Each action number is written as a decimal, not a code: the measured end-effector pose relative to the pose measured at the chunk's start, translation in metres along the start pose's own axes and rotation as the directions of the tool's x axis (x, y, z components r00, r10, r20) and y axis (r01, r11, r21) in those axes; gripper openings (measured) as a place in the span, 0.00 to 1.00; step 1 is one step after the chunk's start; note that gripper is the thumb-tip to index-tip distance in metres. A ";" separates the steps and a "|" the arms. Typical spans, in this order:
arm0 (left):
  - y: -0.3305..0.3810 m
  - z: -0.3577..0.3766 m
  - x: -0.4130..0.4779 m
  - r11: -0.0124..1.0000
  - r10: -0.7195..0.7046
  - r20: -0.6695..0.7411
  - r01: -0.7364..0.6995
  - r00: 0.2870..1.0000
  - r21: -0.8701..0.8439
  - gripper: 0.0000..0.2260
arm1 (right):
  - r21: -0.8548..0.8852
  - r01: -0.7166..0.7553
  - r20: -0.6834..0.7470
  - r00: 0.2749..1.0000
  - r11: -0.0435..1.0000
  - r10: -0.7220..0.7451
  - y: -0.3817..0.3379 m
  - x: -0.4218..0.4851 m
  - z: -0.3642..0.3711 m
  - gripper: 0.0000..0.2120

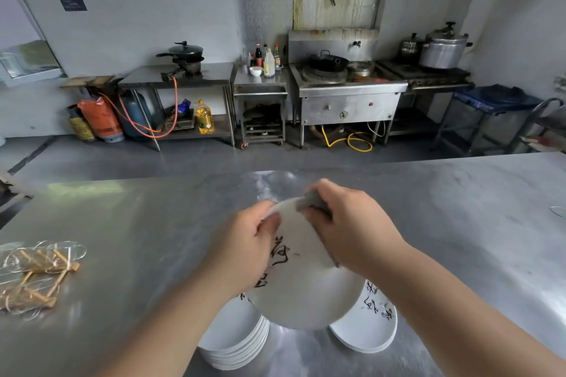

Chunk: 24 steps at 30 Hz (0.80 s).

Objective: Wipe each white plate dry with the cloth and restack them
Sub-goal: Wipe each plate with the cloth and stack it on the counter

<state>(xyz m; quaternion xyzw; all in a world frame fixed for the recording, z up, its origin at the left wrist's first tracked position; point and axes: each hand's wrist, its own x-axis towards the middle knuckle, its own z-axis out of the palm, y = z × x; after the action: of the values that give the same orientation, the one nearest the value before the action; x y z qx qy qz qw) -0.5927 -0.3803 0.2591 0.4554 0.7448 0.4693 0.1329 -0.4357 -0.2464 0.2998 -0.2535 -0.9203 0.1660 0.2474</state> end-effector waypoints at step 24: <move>-0.008 -0.001 -0.007 0.977 -0.100 -0.032 0.092 0.994 -0.193 0.17 | 0.319 -0.298 -0.070 0.939 0.900 0.336 0.028 -0.008 0.001 0.04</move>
<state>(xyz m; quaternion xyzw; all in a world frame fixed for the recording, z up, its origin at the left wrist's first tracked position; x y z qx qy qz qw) -0.5941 -0.3879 0.2510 0.3943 0.7199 0.5411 0.1828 -0.4189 -0.2281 0.2839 -0.3689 -0.8130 0.3274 0.3094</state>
